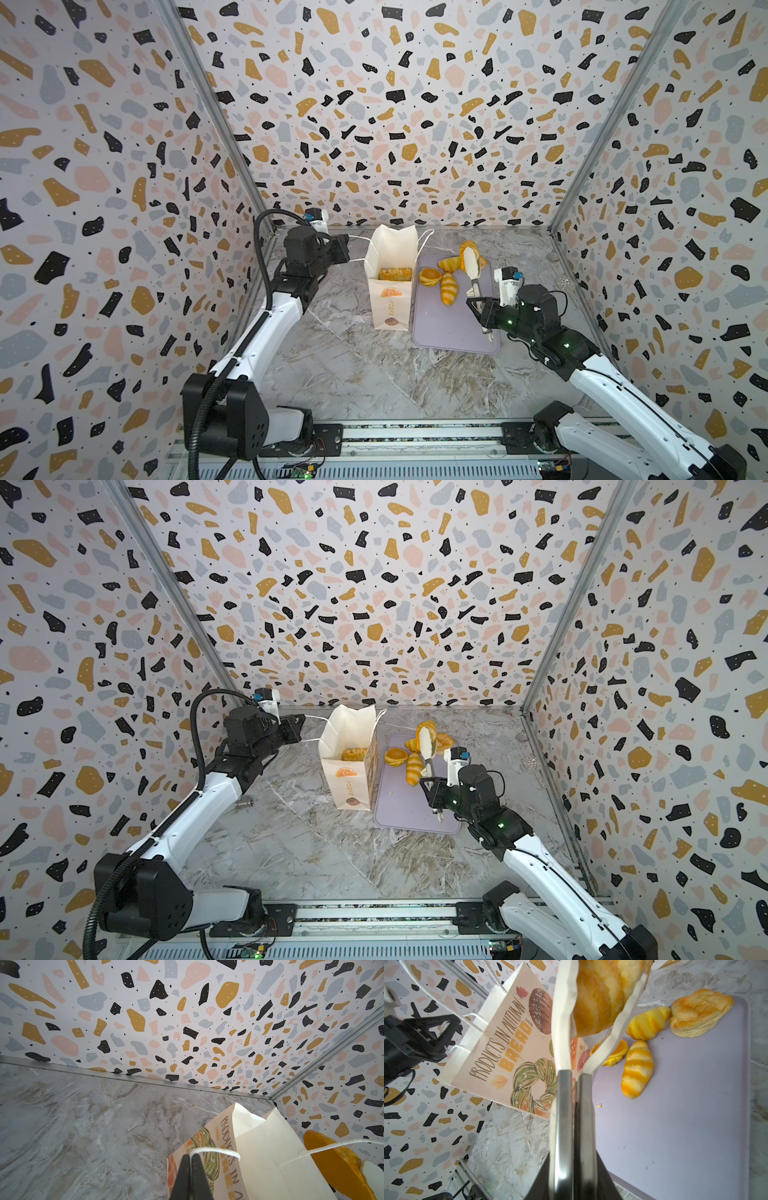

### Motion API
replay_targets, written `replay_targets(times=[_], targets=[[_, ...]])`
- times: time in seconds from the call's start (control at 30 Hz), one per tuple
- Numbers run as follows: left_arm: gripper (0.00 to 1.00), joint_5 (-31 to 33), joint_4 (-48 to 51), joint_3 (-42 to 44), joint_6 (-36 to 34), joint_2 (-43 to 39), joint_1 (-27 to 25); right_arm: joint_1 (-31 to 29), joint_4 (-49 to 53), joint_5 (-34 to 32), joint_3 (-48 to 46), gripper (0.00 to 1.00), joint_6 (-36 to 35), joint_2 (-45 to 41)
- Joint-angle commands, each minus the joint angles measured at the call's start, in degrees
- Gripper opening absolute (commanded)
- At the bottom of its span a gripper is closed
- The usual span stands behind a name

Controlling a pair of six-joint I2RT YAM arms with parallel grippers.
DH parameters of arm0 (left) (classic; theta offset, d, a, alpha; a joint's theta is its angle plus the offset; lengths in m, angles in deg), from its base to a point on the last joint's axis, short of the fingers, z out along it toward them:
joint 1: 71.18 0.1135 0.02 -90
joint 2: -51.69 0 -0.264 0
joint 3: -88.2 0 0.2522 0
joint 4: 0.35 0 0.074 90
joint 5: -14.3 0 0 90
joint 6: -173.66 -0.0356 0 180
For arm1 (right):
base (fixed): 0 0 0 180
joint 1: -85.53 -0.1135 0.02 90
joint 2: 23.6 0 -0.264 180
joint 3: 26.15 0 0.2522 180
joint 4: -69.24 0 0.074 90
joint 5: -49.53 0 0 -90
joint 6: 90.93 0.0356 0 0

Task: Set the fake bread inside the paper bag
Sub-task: 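Carry the croissant in the tongs toward the bag held by the left gripper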

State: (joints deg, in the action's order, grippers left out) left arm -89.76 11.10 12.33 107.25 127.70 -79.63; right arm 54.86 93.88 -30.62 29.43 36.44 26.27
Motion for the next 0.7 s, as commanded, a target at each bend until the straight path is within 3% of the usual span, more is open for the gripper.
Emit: replay_targets(times=[0.0, 0.67], targets=[[0.0, -0.3, -2.2, 0.6, -0.3, -0.4, -0.3, -0.4, -3.4, -0.1, 4.1, 0.16, -1.3, -0.3], [0.0, -0.3, -1.9, 0.4, -0.4, -0.5, -0.3, -3.3, -5.4, -1.5, 9.4, 0.16, -3.0, 0.4]])
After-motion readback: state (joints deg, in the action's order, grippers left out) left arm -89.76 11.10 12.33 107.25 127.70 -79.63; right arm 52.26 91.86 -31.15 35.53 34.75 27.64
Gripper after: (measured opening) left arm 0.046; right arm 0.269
